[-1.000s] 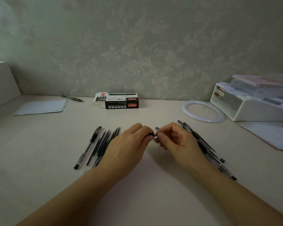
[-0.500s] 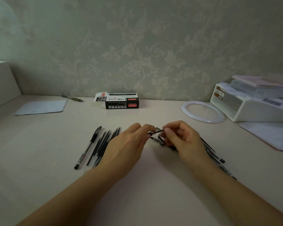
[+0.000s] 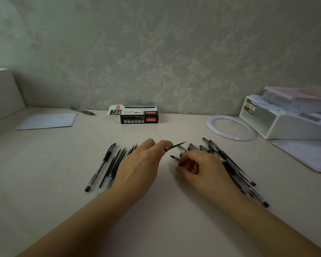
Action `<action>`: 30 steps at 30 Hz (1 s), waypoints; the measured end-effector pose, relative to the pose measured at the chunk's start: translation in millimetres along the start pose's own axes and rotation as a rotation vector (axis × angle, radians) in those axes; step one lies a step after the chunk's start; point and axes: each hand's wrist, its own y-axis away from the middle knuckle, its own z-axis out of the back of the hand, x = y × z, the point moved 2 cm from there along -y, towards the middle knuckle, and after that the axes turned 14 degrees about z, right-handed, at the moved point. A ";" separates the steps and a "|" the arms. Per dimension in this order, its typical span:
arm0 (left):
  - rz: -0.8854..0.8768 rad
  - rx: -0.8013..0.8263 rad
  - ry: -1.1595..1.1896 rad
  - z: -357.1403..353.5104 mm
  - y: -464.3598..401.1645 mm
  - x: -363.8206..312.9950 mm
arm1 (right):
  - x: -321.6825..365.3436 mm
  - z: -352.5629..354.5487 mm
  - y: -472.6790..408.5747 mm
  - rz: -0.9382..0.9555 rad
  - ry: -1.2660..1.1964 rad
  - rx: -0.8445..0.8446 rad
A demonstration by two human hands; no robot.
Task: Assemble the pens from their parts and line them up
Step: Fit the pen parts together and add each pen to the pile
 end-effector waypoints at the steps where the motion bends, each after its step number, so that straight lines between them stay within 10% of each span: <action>1: 0.000 -0.001 0.004 -0.1 -0.1 0.0 | -0.2 -1.0 0.2 0.003 0.014 0.024; 10: -0.011 -0.025 0.059 1.9 1.6 -1.9 | -1.6 0.2 -0.1 -0.020 0.044 -0.027; 16: -0.079 -0.049 0.125 3.3 5.3 -7.9 | 3.9 2.7 -2.6 -0.305 -0.666 -0.227; 24: -0.170 -0.037 0.122 -0.6 5.7 -9.7 | -1.2 -1.8 -1.1 -0.479 -1.021 -0.302; 30: -0.102 -0.073 0.106 -0.9 3.3 -1.0 | -17.1 31.2 -9.3 -0.426 -0.890 -0.759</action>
